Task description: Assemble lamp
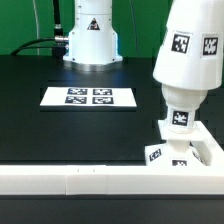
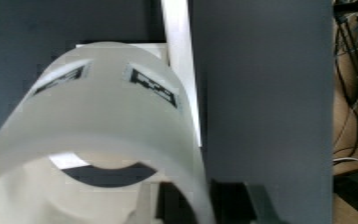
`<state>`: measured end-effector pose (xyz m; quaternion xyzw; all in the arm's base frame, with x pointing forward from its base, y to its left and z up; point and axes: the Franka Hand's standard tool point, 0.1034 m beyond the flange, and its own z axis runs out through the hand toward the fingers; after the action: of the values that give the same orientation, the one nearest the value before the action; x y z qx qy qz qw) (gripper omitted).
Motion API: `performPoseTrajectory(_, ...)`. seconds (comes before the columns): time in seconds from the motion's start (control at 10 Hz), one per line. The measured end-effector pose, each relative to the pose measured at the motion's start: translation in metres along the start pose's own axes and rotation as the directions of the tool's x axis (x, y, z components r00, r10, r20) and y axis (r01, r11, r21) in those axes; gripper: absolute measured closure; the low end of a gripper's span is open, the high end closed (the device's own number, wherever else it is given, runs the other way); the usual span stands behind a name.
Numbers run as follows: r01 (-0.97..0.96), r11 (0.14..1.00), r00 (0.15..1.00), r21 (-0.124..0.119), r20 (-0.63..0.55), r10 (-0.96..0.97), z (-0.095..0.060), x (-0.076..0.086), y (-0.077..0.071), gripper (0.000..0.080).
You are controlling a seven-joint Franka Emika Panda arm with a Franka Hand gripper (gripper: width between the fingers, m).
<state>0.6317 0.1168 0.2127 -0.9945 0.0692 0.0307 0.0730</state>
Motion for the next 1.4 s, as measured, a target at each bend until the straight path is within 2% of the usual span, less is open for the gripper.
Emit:
performPoseTrajectory(0.5, 0.009, 1.000, 1.000, -0.007, -0.006, -0.009, 0.029, -0.002, 0.002, 0.0754)
performPoseTrajectory(1.3, -0.002, 1.000, 1.000, -0.013, -0.007, 0.002, 0.049, 0.001, 0.007, 0.0754)
performPoseTrajectory(1.4, -0.002, 1.000, 1.000, -0.013, -0.007, 0.002, 0.049, 0.001, 0.008, 0.0690)
